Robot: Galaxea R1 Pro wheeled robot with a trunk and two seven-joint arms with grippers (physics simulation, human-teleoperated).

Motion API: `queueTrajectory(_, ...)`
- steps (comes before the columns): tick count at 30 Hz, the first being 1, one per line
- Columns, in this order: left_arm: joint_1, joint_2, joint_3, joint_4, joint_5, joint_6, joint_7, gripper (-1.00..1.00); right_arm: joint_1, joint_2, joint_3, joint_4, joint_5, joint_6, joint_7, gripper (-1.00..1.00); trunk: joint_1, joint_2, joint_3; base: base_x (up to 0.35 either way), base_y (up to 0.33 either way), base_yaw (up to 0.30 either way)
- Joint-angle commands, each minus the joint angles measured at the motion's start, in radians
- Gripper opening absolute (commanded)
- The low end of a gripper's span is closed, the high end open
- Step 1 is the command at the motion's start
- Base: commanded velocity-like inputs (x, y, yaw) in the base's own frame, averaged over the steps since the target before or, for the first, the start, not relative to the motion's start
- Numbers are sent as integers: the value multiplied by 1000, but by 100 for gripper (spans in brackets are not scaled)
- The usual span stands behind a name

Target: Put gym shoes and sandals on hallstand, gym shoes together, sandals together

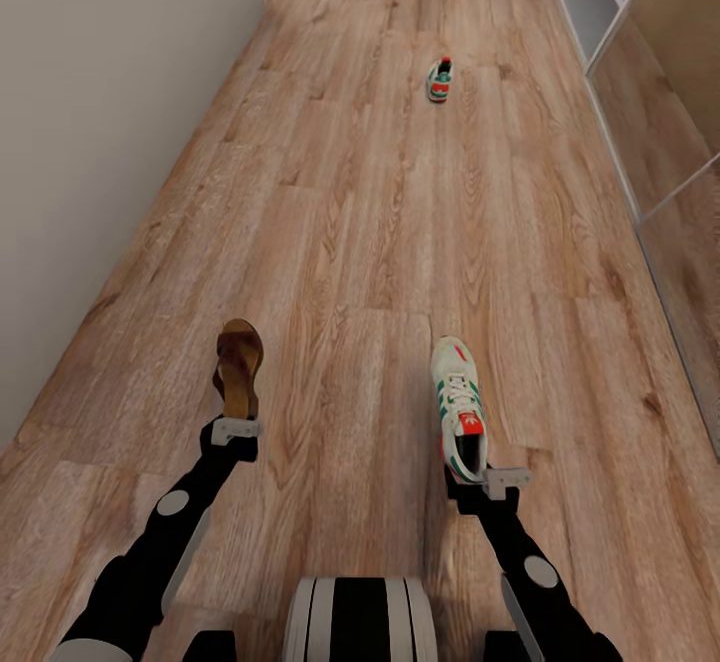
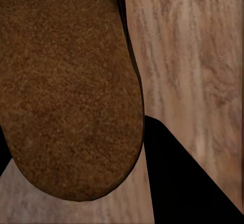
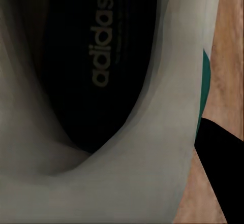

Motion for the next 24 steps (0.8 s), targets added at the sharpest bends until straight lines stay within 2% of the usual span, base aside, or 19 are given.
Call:
queueTrajectory(1,0,1,-1,-8,-2,15,-2,-100,1,0,0,-17,0,0,-2,-100,0,0,5,0,0,0)
queueTrajectory(4,0,1,0,-21,1,46,-2,-100,3,1,1,-47,-1,62,-2,-100,-2,1,22,0,0,0)
queueTrajectory(6,0,1,1,-24,2,60,-1,-100,4,1,2,-56,-3,146,-2,-100,-3,1,33,0,0,0)
queueTrajectory(8,0,2,3,-24,3,65,-1,-100,4,1,2,-59,-3,183,-2,-100,-4,2,44,0,0,0)
queueTrajectory(19,0,5,8,-24,3,69,-1,-100,4,0,3,-138,-3,218,-4,-100,-9,4,99,0,0,0)
queueTrajectory(22,0,4,6,-24,4,70,-1,-100,4,0,5,-172,-2,258,-4,-100,-10,5,111,0,0,0)
queueTrajectory(24,0,4,5,-24,3,85,-1,-100,3,0,7,-179,3,318,-4,-100,-11,6,119,0,0,0)
